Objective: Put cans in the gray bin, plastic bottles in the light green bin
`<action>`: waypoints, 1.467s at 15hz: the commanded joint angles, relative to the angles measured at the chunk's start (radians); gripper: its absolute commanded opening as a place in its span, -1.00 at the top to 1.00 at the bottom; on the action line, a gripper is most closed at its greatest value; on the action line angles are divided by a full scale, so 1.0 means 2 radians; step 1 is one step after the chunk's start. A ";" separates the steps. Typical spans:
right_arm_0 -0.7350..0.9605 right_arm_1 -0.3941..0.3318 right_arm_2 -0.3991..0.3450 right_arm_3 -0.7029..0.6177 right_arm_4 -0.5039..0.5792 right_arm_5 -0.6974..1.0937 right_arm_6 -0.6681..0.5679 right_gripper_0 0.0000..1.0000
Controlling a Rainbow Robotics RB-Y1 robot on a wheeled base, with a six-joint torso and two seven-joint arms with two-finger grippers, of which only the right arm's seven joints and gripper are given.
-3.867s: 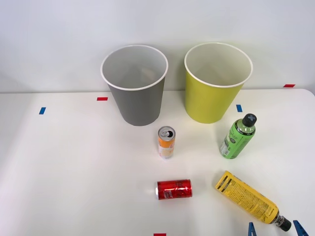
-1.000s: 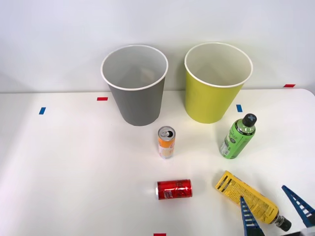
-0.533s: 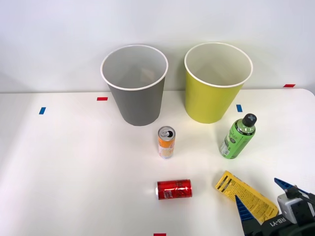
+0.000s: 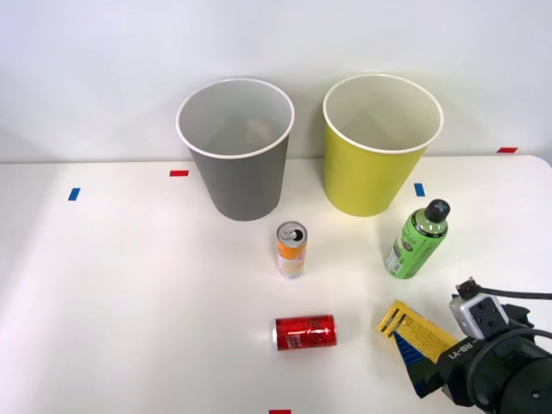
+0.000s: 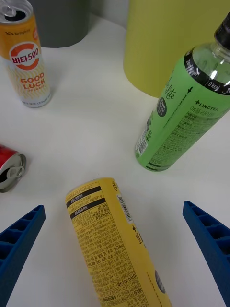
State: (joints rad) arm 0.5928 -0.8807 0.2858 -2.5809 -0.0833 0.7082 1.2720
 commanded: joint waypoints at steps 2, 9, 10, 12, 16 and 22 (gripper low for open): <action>-0.049 -0.011 0.002 -0.010 -0.034 0.091 0.017 -1.00; -0.131 -0.001 0.004 -0.010 -0.091 0.246 0.159 -1.00; -0.147 0.007 0.004 -0.010 -0.108 0.282 0.173 -1.00; -0.167 0.022 0.004 -0.010 -0.119 0.319 0.197 -1.00; -0.203 0.066 0.012 0.004 -0.147 0.365 0.201 -1.00; -0.229 0.091 0.018 0.058 -0.140 0.366 0.214 -1.00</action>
State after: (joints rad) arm 0.1363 -0.6971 0.3221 -2.4692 -0.3700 1.4396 1.6947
